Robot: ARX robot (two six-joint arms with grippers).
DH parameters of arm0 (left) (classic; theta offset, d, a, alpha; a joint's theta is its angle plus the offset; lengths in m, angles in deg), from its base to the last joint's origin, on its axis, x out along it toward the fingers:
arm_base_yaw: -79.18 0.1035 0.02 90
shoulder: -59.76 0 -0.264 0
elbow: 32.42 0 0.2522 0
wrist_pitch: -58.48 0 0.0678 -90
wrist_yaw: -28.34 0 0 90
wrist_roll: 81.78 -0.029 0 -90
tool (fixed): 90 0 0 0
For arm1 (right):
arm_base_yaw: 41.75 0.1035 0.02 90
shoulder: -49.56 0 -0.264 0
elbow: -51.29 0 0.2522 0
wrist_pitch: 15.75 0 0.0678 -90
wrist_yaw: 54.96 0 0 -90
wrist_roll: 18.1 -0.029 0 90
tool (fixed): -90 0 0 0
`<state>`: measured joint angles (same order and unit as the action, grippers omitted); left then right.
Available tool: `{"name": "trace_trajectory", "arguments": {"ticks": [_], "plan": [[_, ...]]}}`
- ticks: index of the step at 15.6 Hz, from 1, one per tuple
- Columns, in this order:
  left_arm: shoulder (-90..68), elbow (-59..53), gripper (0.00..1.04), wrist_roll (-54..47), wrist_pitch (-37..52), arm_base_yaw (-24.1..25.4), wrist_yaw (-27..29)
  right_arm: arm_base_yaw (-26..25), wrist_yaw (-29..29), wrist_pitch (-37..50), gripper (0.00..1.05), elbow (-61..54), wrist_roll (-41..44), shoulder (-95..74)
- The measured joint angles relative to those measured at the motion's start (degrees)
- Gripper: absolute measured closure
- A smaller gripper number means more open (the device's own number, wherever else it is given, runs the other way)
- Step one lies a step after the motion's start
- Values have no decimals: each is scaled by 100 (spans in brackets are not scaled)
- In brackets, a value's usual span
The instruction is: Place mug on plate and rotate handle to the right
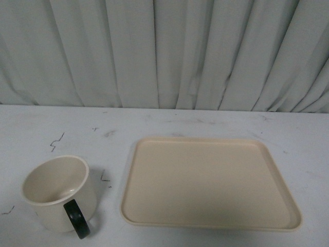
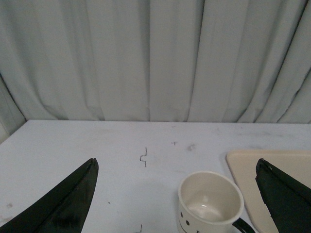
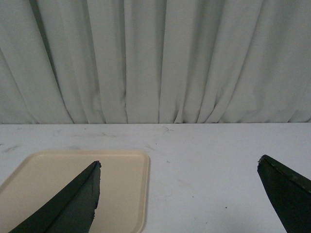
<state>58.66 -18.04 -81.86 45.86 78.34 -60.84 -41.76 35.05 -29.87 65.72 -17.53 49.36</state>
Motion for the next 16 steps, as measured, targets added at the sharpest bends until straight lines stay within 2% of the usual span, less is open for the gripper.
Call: {"name": "trace_trajectory", "arguments": {"ticks": [1, 2, 3, 5, 8, 11, 16], "plan": [[-317, 57, 7, -44, 402, -289, 273, 0, -2, 2, 6, 0, 0, 0], [-1180, 321, 7, -216, 933, -846, 413, 0, 0, 2, 6, 0, 0, 0], [-3305, 1147, 7, -621, 1971, -1182, 461, 0, -2, 4, 6, 0, 0, 0], [-4618, 1773, 7, -802, 2017, -1327, 426, 0, -2, 9, 6, 0, 0, 0], [-5967, 2542, 7, -1051, 1482, -1207, -107, 0, -2, 7, 6, 0, 0, 0], [-6948, 2889, 7, -1088, 1075, -763, -584, 0, -2, 4, 6, 0, 0, 0], [-7967, 3198, 7, -1113, 988, -212, -1003, 0, -2, 7, 6, 0, 0, 0]]}}
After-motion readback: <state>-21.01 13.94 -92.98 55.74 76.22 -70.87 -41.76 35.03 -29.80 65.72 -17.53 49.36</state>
